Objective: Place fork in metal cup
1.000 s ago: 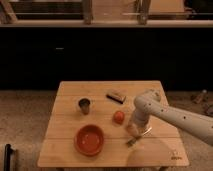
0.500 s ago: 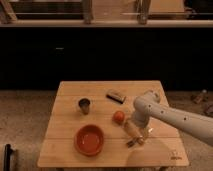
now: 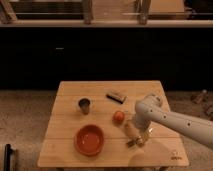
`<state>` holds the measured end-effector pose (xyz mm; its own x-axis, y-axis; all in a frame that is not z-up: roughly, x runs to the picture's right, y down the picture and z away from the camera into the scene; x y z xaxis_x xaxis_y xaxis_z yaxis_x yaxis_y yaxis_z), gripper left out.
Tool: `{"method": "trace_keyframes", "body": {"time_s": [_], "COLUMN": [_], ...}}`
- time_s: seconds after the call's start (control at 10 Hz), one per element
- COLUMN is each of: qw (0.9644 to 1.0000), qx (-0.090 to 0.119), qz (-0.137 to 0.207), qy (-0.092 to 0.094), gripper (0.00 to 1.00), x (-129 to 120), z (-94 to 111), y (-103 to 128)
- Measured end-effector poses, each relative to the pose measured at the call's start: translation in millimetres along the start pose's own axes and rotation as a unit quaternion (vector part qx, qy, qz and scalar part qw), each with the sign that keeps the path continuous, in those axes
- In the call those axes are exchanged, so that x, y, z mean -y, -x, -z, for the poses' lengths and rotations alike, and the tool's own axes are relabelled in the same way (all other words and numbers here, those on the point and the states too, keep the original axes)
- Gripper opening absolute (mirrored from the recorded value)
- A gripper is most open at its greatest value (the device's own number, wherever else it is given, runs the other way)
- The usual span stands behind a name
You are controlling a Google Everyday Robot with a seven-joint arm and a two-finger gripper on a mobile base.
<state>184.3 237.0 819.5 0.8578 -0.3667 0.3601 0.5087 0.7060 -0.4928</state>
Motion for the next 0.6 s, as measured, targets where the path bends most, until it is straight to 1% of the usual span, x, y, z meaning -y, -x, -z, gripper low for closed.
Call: {"method": "trace_keyframes", "body": {"time_s": [0.1, 0.2, 0.6], "qw": [0.9999, 0.9999, 0.9999], "qx": [-0.001, -0.001, 0.007], "qz": [-0.013, -0.012, -0.011], "qy": [-0.010, -0.009, 0.006], "gripper": [0.80, 0.80, 0.80], "x": [-3.9, -2.8, -5.6], "z": [-1.0, -2.6, -17.0], "y": [-2.6, -1.9, 0.3]}}
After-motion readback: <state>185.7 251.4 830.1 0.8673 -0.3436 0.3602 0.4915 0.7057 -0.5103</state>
